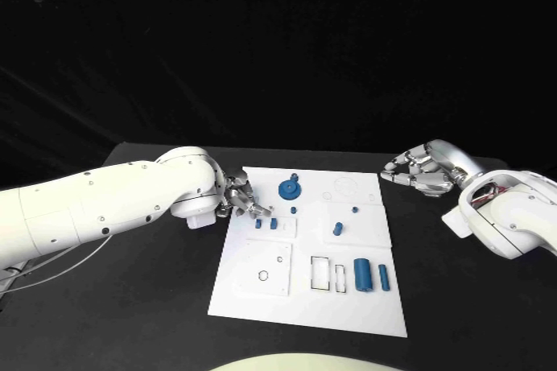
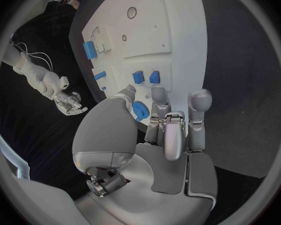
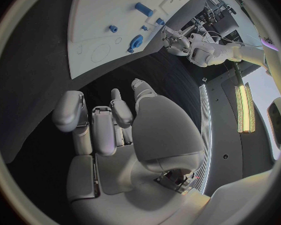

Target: Assemble the parts on the task board

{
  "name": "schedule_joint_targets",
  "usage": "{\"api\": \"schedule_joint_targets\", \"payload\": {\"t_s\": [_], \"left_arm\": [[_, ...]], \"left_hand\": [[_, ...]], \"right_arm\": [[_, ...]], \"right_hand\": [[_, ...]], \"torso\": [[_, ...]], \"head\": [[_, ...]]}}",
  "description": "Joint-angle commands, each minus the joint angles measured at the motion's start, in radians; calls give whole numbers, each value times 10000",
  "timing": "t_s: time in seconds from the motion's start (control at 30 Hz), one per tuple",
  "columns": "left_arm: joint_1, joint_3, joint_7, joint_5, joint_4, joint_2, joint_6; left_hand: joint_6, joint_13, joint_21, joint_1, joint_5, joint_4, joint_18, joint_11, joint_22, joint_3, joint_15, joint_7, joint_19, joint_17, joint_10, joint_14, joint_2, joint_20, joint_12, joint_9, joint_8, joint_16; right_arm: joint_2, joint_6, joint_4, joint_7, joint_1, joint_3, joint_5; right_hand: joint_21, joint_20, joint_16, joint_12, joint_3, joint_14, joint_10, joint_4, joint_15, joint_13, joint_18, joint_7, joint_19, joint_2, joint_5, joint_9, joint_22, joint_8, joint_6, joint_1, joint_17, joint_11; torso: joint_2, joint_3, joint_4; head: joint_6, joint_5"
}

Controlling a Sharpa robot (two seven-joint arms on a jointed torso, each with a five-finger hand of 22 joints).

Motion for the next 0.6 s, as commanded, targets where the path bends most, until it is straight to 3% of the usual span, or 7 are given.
{"api": "schedule_joint_targets", "payload": {"t_s": [0.03, 0.07, 0.17, 0.4, 0.47, 0.6], "left_arm": [[28, 19, 983, 414, 122, -10, -1315], [31, 21, 1137, 407, 148, -12, -1537], [36, 26, 1571, 270, 243, -24, -2199], [23, 2, 2218, -230, 392, -8, -3044], [-5, -53, 2731, -530, 425, 56, -3374], [-112, -141, 3654, -1245, 377, 214, -3862]], "left_hand": [[-532, -495, -997, 213, 62, 5, 304, 247, -1425, -349, 238, 282, -863, 129, -715, -127, 58, 189, -509, -145, -131, -1597], [-646, -551, -1356, 370, 37, 10, 397, 296, -1891, -551, 309, 337, -1096, -566, -833, -437, 76, 248, -506, -193, -90, -2135], [-937, -650, -1882, 715, 59, -8, 506, 411, -2551, -841, 363, 435, -1385, -1236, -1112, -677, 120, 310, -502, -294, -31, -2660], [-1151, -757, -2070, 1230, 65, -35, 514, 456, -2686, -1211, 400, 484, -1300, -1390, -1306, -635, 95, 344, -365, -400, 182, -2733], [-1277, -881, -2192, 1955, 59, -86, 515, 485, -2769, -1176, 425, 522, -1306, -1665, -1523, -750, 185, 354, -392, -518, 276, -2908], [-1537, -1413, -2537, 3338, 66, -430, 505, 593, -2953, -768, 516, 611, -1519, -2927, -2244, -1485, 273, 433, -1053, -859, 175, -3888]], "right_arm": [[-1, 0, -3, 104, -15, 4, -86], [-1, -1, -3, 108, -17, 4, -86], [-3, -9, -4, 121, -21, 4, -80], [2, -22, -2, 138, -27, 4, -69], [2, -23, 3, 144, -29, 4, -67], [0, -32, 10, 171, -35, 4, -61]], "right_hand": [[-67, -33, -53, -1, -44, 339, -45, 26, -76, -12, 121, 5, -65, -110, 44, 11, -10, 69, -91, -26, -11, 3], [-67, -33, -53, -1, -44, 339, -45, 26, -76, -12, 121, 5, -65, -110, 44, 11, -10, 69, -91, -26, -11, 3], [-67, -33, -53, -1, -44, 339, -45, 26, -76, -12, 121, 5, -65, -110, 44, 11, -10, 69, -91, -26, -11, 3], [-77, -32, -57, -1, -52, 339, -45, 41, -75, -14, 122, 5, -67, -108, 67, 11, -14, 72, -95, -40, -12, 3], [-77, -32, -57, -1, -52, 339, -45, 41, -75, -14, 122, 5, -67, -108, 67, 11, -14, 72, -95, -40, -12, 3], [-78, -32, -58, -8, -53, 339, -51, 48, -75, -22, 122, 5, -67, -103, 77, 12, -13, 74, -96, -46, -11, 4]], "torso": [[2, 5, 4], [2, 5, 4], [-1, 6, 1], [-1, 11, 7], [4, 6, 6], [5, -2, 0]], "head": [[19, -43], [19, -45], [52, -62], [106, -87], [109, -102], [129, -145]]}}
